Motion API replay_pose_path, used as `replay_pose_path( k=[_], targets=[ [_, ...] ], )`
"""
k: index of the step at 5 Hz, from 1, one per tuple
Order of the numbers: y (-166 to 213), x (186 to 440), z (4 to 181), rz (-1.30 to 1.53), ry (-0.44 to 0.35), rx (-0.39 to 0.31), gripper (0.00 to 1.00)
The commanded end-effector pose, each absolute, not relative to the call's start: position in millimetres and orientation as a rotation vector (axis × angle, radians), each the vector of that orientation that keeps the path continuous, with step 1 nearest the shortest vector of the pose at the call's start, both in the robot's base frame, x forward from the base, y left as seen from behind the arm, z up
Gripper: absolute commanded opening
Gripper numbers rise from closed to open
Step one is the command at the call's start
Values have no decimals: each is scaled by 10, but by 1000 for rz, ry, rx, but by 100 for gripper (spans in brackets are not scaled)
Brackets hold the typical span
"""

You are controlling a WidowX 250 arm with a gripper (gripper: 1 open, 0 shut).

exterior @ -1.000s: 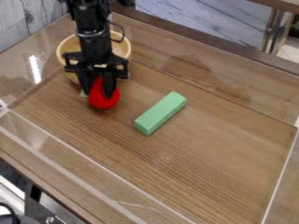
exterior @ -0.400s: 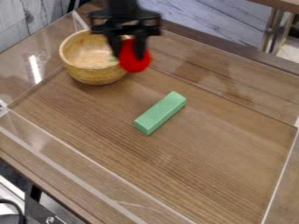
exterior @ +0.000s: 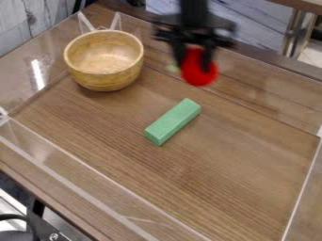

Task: Move the red fruit to the right

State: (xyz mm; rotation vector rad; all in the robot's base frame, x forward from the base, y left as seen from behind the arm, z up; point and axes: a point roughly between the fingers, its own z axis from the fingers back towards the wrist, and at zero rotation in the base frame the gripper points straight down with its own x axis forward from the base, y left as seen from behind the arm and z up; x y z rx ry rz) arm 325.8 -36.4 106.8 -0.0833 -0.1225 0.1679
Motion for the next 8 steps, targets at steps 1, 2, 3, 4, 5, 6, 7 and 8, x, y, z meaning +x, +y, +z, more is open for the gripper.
replay_pose_path(
  k=[1, 2, 3, 4, 5, 6, 7, 8],
  targets=[
    [-774, 3442, 1105, 146, -180, -83, 0],
    [-1027, 3452, 817, 167, -166, -73, 0],
    [-1139, 3453, 533, 188, -164, -71, 0],
    [-1150, 3466, 395, 203, -170, -70, 0],
    [-1147, 3484, 294, 228, -167, -68, 100],
    [-1148, 3492, 210, 259, -167, -68, 100],
    [-1158, 3549, 202, 246, -170, -73, 100],
    [-1161, 3609, 190, 234, -174, -79, 100]
  ],
)
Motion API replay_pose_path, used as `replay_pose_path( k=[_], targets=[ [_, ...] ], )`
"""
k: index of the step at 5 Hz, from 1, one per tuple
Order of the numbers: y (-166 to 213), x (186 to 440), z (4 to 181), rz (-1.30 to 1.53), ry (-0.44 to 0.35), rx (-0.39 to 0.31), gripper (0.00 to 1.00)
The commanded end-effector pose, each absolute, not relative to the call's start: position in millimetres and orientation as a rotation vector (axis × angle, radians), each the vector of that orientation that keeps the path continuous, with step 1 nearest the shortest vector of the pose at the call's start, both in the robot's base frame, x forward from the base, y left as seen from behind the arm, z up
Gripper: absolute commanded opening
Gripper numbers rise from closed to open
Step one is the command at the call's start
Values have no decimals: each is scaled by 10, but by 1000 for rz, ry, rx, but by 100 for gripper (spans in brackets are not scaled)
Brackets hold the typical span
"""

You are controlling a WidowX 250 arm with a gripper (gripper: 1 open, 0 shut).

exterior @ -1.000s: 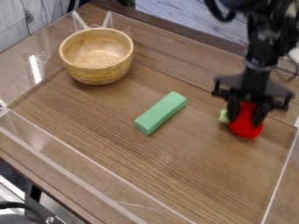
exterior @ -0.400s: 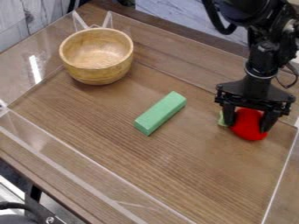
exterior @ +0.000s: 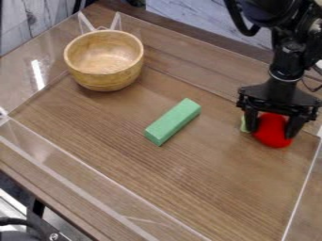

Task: Move the red fruit to the right

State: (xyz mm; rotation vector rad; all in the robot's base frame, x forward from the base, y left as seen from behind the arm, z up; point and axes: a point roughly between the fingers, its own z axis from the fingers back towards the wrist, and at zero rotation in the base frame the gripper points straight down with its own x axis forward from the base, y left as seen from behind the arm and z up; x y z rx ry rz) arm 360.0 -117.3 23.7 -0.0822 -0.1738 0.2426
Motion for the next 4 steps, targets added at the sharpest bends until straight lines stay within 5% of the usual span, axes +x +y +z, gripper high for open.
replay_pose_path(
  k=[1, 4],
  targets=[
    [-1199, 3682, 145, 256, -179, -77, 100],
    [-1236, 3675, 76, 304, -182, -56, 100]
  ],
)
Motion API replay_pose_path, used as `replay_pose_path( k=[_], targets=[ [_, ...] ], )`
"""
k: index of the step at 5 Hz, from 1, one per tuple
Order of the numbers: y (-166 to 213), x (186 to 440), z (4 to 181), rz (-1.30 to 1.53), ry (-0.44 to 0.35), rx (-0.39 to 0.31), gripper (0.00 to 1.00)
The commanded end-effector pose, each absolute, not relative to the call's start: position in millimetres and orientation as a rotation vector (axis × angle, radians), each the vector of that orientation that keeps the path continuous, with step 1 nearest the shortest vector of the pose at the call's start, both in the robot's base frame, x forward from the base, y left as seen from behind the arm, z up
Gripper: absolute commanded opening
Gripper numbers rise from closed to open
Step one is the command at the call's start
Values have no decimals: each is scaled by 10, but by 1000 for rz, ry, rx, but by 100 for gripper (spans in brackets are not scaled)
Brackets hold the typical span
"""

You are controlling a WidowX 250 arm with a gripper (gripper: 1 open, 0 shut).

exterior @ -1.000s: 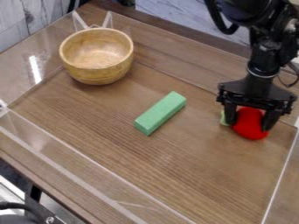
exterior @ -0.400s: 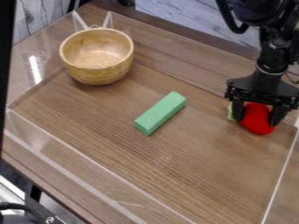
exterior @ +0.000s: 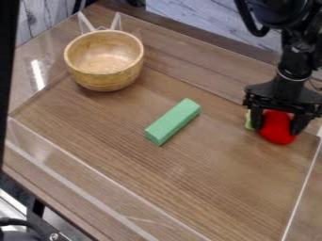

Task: Move the red fruit to the right

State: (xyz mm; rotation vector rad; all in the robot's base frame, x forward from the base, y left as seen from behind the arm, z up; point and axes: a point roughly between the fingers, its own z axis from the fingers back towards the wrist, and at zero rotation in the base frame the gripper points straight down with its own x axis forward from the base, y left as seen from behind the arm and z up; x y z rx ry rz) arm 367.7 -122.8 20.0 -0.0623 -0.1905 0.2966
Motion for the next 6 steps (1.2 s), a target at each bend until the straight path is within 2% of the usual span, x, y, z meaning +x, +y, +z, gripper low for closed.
replay_pose_path(
  k=[1, 2, 3, 4, 5, 6],
  targets=[
    [-1222, 3671, 68, 346, -183, -48, 100],
    [-1131, 3668, 294, 387, -197, -62, 0],
    [-1041, 3688, 446, 424, -200, -68, 100],
    [-982, 3710, 448, 401, -202, -81, 100],
    [-914, 3736, 514, 373, -212, -102, 0],
    [-858, 3744, 650, 356, -220, -117, 0]
  ],
)
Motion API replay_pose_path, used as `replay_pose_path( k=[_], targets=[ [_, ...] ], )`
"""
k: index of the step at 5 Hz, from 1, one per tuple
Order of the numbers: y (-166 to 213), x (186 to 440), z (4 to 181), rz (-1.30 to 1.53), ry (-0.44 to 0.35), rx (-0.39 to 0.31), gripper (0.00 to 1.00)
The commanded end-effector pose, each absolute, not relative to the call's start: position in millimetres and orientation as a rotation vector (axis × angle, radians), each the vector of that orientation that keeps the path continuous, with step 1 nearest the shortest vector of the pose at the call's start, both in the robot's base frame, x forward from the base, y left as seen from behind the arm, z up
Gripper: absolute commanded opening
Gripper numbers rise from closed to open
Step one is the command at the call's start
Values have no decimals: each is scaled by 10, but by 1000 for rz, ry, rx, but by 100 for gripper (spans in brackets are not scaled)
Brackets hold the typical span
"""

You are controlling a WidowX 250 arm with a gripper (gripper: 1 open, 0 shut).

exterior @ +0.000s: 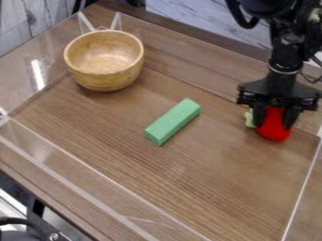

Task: Move the red fruit to the right

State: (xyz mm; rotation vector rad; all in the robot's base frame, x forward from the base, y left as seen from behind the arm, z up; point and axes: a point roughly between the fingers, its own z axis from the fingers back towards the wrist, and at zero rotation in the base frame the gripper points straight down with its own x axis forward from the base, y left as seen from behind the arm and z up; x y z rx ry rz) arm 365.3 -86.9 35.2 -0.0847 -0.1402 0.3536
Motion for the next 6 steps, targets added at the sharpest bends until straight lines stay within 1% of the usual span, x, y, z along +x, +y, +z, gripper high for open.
replay_pose_path(
  k=[1, 3, 4, 5, 6],
  targets=[
    [-795, 3765, 716, 334, -216, -122, 0],
    [-729, 3775, 836, 255, -204, -119, 0],
    [-573, 3783, 914, 250, -206, -119, 0],
    [-440, 3773, 954, 247, -200, -114, 100],
    [-370, 3757, 923, 217, -194, -114, 100]
  ],
)
